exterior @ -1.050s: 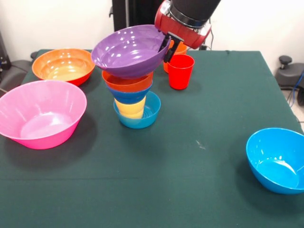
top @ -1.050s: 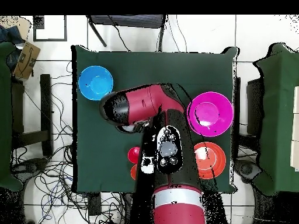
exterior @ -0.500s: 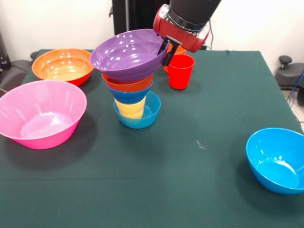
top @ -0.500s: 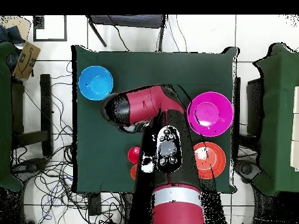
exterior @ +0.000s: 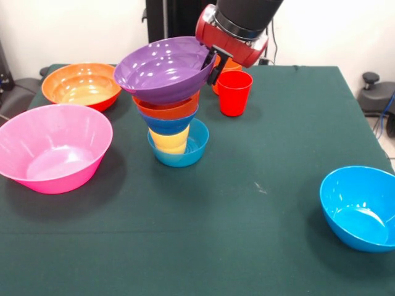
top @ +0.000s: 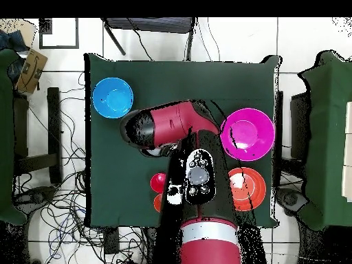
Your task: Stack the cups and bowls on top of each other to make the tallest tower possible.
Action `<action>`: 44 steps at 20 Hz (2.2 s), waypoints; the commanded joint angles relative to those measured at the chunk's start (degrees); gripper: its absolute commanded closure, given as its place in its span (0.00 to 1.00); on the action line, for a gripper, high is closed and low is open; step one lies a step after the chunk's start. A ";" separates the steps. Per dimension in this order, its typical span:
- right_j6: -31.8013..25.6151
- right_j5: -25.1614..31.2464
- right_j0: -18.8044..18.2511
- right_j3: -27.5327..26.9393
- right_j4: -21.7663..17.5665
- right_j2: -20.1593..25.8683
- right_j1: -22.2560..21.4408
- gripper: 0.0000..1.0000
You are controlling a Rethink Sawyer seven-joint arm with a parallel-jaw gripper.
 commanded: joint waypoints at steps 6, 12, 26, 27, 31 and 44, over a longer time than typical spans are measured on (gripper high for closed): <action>0.07 -4.99 0.57 3.47 -1.03 2.13 2.65 1.00; 1.04 -7.08 0.63 4.67 -0.71 2.08 2.70 1.00; 1.52 -10.47 0.25 7.54 -0.11 1.70 2.24 1.00; 1.52 -10.66 0.20 7.64 -0.14 1.68 2.25 1.00; 1.82 -10.86 0.42 7.50 -0.40 1.43 2.23 0.00; 0.25 -7.91 -0.24 5.93 0.91 2.41 2.76 0.00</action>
